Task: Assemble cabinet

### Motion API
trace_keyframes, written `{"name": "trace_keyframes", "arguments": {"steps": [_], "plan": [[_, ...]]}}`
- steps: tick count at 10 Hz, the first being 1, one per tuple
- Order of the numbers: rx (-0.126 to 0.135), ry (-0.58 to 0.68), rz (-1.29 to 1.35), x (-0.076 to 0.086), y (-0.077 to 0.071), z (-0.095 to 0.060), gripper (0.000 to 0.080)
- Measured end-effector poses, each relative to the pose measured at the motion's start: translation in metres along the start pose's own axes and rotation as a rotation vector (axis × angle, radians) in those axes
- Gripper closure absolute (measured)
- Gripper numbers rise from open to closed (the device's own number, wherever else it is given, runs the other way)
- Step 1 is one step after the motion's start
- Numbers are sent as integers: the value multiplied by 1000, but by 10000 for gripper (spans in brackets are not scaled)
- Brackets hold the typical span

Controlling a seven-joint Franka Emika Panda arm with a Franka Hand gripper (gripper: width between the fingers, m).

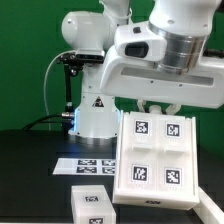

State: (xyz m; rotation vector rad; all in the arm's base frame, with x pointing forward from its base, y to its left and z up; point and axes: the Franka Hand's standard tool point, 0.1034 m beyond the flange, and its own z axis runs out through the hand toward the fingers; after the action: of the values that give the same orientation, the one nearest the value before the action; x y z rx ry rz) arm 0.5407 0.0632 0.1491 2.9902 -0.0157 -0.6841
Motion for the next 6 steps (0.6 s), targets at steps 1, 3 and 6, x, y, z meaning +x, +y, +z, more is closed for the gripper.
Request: {"name": "trace_keyframes", "arguments": {"steps": [1, 3, 6], "plan": [[-9, -14, -52, 8, -3, -3, 578], [-10, -25, -86, 27, 9, -10, 578], [-9, -54, -67, 23, 9, -8, 577]]}}
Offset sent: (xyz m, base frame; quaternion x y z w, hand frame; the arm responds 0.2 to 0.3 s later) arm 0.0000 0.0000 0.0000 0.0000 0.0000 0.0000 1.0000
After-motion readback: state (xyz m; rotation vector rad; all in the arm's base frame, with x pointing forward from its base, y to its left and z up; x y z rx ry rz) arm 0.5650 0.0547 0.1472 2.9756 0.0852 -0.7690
